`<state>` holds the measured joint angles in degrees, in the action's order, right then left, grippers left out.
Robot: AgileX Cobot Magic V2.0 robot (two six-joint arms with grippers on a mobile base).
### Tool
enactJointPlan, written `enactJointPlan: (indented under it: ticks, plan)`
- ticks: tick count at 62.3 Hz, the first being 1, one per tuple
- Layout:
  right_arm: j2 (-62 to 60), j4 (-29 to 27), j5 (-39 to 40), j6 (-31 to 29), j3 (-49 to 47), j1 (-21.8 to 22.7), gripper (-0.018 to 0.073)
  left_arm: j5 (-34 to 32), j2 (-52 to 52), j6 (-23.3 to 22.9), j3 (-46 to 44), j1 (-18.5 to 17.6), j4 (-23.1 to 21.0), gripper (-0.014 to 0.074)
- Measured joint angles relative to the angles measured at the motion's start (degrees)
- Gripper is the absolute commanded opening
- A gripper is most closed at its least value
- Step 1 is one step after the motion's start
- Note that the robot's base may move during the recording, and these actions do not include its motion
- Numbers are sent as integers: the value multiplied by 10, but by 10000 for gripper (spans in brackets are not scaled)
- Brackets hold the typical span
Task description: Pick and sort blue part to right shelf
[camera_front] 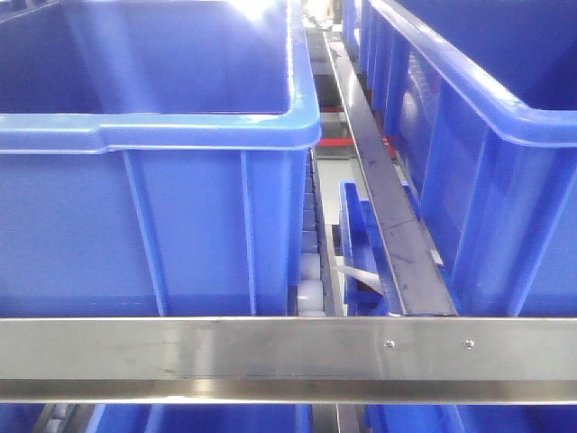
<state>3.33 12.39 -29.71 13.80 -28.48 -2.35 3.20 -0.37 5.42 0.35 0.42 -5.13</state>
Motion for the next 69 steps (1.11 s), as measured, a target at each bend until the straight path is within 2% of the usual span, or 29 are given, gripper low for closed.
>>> enactJointPlan:
  ticks: [7,57,69]
  plan:
    - [0,0,0,0,0,0,36,0,0,0,0,-11,-1,132]
    - [0,0,0,0,0,0,36,-1,0,0,0,-11,-1,132]
    - [0,-14,64,0,78,0,36,-1,0,0,0,-11,-1,132]
